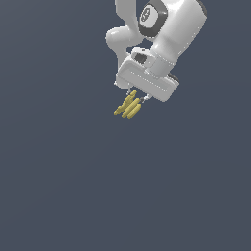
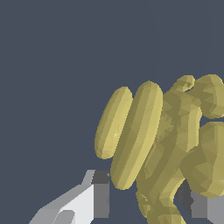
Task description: Pick up the object and move it to a goal position.
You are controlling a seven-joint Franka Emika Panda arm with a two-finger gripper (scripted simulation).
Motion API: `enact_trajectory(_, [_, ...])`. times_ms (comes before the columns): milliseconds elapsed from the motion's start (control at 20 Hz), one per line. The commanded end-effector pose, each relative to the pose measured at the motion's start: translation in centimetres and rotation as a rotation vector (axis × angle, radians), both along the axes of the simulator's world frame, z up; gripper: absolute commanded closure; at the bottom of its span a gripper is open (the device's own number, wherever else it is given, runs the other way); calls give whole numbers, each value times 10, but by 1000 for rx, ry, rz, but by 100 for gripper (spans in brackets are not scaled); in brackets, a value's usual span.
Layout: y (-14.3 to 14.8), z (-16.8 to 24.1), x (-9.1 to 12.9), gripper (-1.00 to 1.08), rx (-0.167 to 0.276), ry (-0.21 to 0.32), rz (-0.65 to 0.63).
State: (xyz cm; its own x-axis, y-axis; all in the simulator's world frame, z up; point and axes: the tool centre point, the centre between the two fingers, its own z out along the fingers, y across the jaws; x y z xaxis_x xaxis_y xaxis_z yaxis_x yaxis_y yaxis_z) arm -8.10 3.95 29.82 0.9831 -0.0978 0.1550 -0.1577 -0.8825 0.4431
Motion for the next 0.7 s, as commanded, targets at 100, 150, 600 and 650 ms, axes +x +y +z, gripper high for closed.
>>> enact_trajectory(100, [16,43,-18,108,0,1,-1])
enact_trajectory(150, [19,52,-22,108,0,1,-1])
enact_trajectory(600, [51,136,-55,108,0,1,-1])
enact_trajectory(650, [54,144,-58,108,0,1,-1])
